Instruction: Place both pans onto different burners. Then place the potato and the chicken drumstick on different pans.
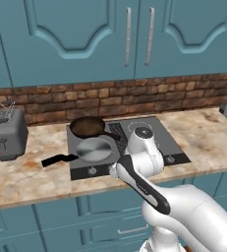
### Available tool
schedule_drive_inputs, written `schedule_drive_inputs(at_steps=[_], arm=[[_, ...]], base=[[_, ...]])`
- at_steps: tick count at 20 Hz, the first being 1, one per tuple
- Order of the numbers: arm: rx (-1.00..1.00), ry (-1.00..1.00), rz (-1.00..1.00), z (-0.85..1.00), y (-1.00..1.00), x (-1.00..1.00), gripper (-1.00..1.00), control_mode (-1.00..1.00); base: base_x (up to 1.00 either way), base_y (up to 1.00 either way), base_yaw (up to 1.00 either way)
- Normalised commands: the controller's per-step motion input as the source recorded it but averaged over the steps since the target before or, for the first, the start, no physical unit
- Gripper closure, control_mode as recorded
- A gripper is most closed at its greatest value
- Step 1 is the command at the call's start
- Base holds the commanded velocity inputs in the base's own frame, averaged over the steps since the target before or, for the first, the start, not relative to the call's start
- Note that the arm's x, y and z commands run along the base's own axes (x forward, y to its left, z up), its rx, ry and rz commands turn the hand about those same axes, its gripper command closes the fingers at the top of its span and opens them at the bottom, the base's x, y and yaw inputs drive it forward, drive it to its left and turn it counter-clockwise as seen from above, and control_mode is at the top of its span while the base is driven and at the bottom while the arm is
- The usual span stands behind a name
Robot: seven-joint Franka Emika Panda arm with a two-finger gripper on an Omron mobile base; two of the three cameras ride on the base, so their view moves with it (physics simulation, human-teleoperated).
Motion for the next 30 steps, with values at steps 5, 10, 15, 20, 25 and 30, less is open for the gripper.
schedule_drive_inputs(at_steps=[5,10,15,20,25,30], arm=[[0.00,0.00,0.00,0.00,0.00,0.00,-1.00,1.00],[0.00,0.00,0.00,0.00,0.00,0.00,-1.00,1.00],[0.00,0.00,0.00,0.00,0.00,0.00,-1.00,1.00],[0.00,0.00,0.00,0.00,0.00,0.00,-1.00,1.00],[0.00,0.00,0.00,0.00,0.00,0.00,-1.00,1.00],[0.00,0.00,0.00,0.00,0.00,0.00,-1.00,1.00]], base=[[0.00,0.38,0.00],[0.03,0.45,0.00],[0.08,0.44,0.00],[0.06,0.43,0.00],[0.00,0.49,0.00],[0.00,0.51,0.00]])
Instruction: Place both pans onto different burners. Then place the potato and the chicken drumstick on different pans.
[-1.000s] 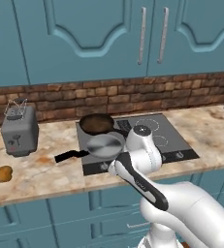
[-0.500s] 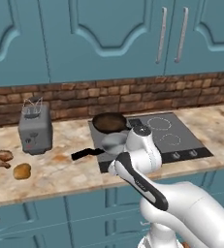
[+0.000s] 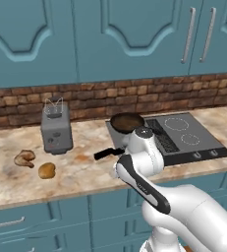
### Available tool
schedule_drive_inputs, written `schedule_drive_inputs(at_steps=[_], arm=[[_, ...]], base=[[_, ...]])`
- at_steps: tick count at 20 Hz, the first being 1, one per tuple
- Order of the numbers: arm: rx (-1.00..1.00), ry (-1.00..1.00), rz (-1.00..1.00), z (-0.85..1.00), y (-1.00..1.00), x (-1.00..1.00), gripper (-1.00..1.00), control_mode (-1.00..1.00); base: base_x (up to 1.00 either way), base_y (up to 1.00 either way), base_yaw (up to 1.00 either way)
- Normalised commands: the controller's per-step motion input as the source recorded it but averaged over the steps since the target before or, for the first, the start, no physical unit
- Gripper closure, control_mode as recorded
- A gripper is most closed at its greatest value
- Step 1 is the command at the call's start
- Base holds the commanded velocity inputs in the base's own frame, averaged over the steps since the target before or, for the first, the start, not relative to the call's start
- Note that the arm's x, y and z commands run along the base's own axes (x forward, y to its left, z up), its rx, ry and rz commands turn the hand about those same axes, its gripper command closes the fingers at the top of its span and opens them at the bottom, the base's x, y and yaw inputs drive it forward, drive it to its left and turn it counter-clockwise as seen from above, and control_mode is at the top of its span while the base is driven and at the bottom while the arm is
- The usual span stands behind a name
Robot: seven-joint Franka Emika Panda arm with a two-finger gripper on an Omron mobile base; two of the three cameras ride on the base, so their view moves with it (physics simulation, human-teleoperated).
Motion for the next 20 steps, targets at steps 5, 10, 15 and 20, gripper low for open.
schedule_drive_inputs(at_steps=[5,10,15,20], arm=[[0.00,0.00,0.00,0.00,0.00,0.00,-1.00,1.00],[0.00,0.00,0.00,0.00,0.00,0.00,-1.00,1.00],[0.00,0.00,0.00,0.00,0.00,0.00,-1.00,1.00],[0.00,0.00,0.00,0.00,0.00,0.00,-1.00,1.00]], base=[[0.00,0.47,0.00],[0.00,0.45,0.00],[0.00,0.46,0.00],[0.00,0.43,0.00]])
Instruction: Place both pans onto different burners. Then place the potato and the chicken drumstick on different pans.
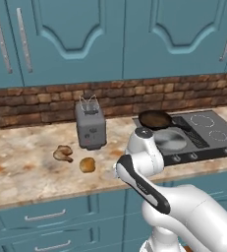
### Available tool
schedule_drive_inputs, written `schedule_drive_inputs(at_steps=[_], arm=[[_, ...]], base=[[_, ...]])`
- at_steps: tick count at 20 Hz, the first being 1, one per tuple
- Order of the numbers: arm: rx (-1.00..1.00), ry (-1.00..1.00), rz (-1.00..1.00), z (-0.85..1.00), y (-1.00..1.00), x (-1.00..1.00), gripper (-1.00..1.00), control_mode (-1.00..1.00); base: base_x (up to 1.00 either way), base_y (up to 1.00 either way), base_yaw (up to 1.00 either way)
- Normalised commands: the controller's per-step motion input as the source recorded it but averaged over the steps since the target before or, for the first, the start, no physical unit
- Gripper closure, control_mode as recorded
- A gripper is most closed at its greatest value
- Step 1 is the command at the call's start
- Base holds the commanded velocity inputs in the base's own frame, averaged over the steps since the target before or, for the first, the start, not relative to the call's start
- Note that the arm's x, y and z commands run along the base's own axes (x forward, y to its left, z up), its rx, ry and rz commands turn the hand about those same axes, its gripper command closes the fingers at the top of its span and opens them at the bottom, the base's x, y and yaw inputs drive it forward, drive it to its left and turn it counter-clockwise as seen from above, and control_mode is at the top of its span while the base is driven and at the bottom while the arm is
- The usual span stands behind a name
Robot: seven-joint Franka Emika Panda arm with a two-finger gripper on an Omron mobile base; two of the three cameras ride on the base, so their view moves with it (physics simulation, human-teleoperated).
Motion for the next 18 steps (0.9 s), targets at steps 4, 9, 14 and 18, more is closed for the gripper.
schedule_drive_inputs(at_steps=[4,9,14,18], arm=[[0.00,0.00,0.00,0.00,0.00,0.00,-1.00,1.00],[0.00,0.00,0.00,0.00,0.00,0.00,-1.00,1.00],[0.00,0.00,0.00,0.00,0.00,0.00,-1.00,1.00],[0.00,0.00,0.00,0.00,0.00,0.00,-1.00,1.00]], base=[[0.00,0.39,0.00],[0.02,0.34,0.00],[0.09,0.28,0.00],[0.12,0.07,0.00]])
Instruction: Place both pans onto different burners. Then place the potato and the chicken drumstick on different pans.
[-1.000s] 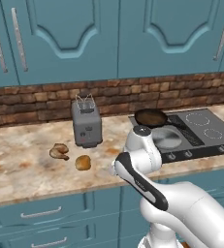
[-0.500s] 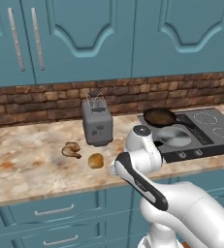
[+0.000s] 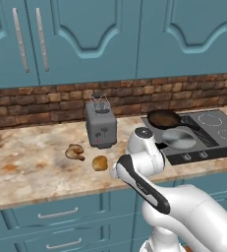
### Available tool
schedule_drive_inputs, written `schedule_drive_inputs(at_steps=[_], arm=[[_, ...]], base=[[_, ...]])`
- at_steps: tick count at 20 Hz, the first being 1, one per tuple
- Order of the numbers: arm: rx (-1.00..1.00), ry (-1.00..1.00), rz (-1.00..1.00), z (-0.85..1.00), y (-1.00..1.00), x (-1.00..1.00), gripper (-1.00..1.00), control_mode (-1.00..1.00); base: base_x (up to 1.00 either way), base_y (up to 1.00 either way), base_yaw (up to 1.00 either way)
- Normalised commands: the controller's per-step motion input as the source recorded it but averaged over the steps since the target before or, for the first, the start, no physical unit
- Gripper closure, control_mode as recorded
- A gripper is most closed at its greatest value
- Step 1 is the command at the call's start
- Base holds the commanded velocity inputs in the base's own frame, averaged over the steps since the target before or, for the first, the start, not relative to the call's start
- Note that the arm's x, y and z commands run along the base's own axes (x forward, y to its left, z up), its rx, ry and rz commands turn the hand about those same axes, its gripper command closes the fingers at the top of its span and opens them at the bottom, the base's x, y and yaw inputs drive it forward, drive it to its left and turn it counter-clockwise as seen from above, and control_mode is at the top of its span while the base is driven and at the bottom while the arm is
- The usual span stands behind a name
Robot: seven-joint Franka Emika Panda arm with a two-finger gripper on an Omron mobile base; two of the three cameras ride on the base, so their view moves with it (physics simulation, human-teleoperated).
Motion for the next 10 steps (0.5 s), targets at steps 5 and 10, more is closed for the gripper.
schedule_drive_inputs(at_steps=[5,10], arm=[[0.00,0.00,0.00,0.00,0.00,0.00,-1.00,-1.00],[0.00,0.00,0.00,0.00,-0.07,0.03,-1.00,-1.00]], base=[[0.02,0.00,0.00],[0.00,0.00,0.00]])
